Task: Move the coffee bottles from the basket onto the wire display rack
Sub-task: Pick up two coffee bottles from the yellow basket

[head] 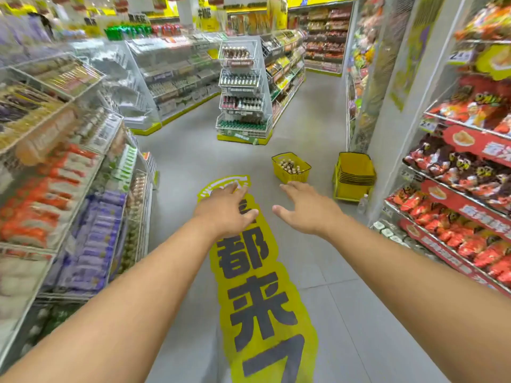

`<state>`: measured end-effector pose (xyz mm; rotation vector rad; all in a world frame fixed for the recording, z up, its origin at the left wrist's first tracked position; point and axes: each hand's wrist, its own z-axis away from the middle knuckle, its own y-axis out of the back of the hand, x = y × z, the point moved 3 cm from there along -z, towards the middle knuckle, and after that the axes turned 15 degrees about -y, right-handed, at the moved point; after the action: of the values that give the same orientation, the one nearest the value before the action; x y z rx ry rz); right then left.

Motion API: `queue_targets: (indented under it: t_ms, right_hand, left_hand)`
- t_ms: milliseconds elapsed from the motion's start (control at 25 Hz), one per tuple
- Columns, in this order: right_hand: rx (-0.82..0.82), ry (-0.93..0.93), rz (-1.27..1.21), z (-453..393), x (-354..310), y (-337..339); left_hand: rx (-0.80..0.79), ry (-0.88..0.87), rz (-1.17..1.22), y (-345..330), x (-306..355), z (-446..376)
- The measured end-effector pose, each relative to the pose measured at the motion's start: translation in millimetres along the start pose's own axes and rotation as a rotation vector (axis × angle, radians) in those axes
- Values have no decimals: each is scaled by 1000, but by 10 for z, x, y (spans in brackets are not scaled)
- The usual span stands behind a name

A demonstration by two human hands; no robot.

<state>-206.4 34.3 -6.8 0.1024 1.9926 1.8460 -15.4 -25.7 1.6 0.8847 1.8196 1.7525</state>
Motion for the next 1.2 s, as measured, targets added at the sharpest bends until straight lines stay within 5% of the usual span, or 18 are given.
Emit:
queue_targets:
  t_ms: [720, 1200]
  right_hand:
    - [-40, 9, 39, -4959, 118, -299]
    - [-13, -74, 38, -8223, -577, -605]
  left_hand:
    - [-27, 57, 31, -275, -2107, -4380]
    - [-25, -39, -59, -382, -4369, -7146]
